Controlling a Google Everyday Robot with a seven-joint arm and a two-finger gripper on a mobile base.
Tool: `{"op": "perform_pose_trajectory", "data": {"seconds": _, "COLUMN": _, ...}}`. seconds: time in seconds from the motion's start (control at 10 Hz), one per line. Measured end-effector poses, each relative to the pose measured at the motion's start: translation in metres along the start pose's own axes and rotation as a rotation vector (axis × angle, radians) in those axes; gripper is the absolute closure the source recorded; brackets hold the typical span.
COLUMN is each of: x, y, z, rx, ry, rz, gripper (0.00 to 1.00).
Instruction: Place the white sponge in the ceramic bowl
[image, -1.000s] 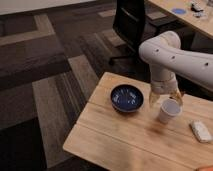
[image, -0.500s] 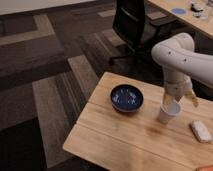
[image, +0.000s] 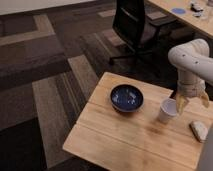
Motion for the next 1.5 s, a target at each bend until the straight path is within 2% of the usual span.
{"op": "perform_pose_trajectory", "data": {"seconds": 0.2, "x": 0.022, "y": -0.023, "z": 0.018, "rx": -0.027, "ry": 0.061, "rz": -0.006, "gripper": 0.35}}
{"op": "perform_pose_trajectory", "data": {"seconds": 0.7, "x": 0.022, "y": -0.023, "z": 0.018, "rx": -0.029, "ry": 0.062, "rz": -0.007, "gripper": 0.35}}
{"op": "perform_pose_trajectory", "data": {"seconds": 0.8, "x": 0.023, "y": -0.02, "z": 0.023, "rx": -0.046, "ry": 0.076, "rz": -0.027, "gripper": 0.35}}
{"op": "perform_pose_trajectory", "data": {"seconds": 0.9, "x": 0.024, "y": -0.017, "z": 0.037, "rx": -0.104, "ry": 0.106, "rz": -0.083, "gripper": 0.35}}
{"op": "perform_pose_trajectory", "data": {"seconds": 1.0, "x": 0.021, "y": -0.02, "z": 0.047, "rx": -0.136, "ry": 0.118, "rz": -0.121, "gripper": 0.35}}
{"op": "perform_pose_trajectory", "data": {"seconds": 1.3, "x": -0.002, "y": -0.055, "z": 0.069, "rx": -0.15, "ry": 0.127, "rz": -0.188, "gripper": 0.35}}
{"op": "perform_pose_trajectory", "data": {"seconds": 1.5, "x": -0.01, "y": -0.056, "z": 0.076, "rx": -0.16, "ry": 0.125, "rz": -0.208, "gripper": 0.35}}
